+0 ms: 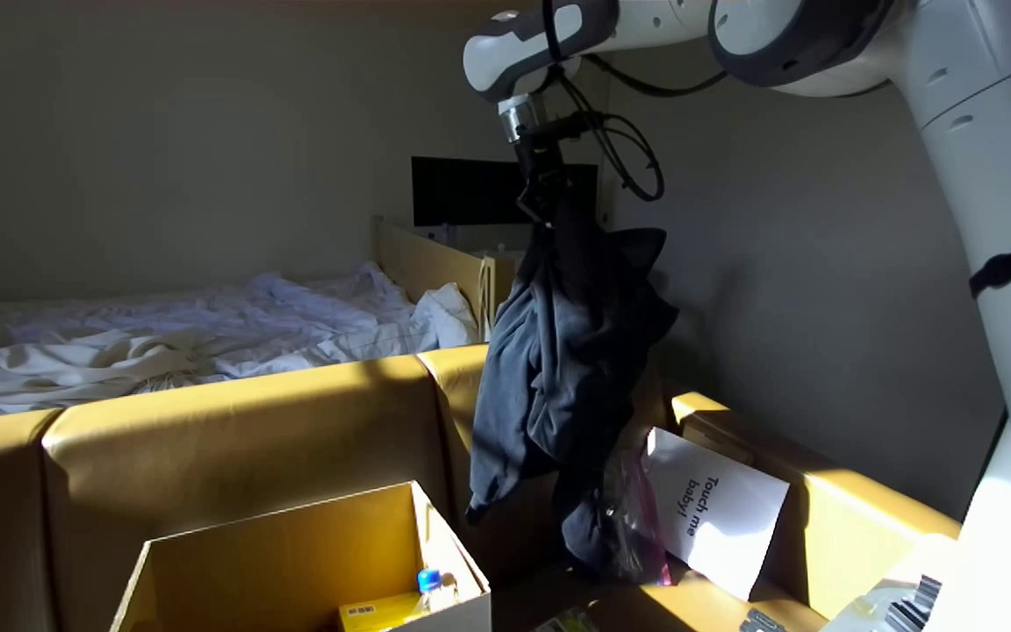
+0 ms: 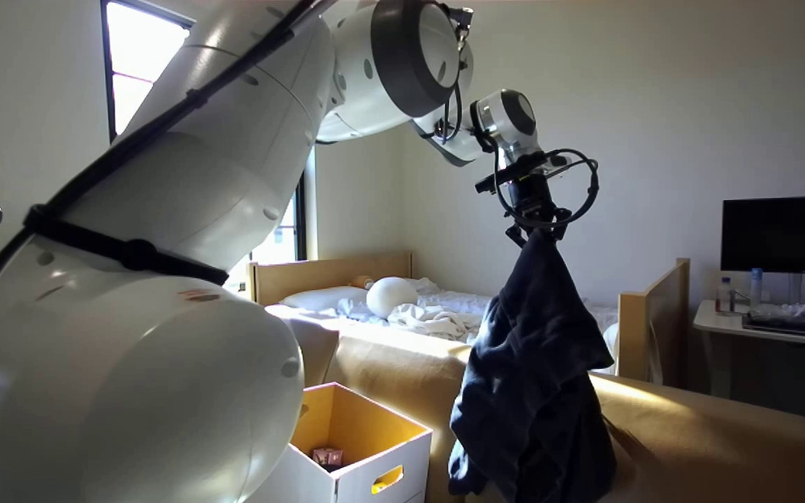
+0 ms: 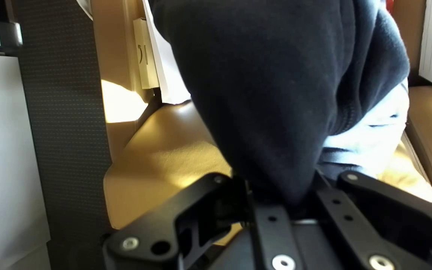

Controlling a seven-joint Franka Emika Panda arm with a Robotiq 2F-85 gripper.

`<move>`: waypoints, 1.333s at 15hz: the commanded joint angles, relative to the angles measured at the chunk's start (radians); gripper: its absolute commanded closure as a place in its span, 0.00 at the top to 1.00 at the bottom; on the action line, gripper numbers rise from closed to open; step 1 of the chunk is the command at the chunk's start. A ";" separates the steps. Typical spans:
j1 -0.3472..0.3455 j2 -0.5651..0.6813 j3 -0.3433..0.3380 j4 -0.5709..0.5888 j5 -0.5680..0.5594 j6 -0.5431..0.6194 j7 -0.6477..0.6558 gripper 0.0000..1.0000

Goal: Remove the clothing from the box and put it on the couch

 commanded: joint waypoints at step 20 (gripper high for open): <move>-0.028 0.203 0.019 -0.225 0.187 0.108 0.060 0.05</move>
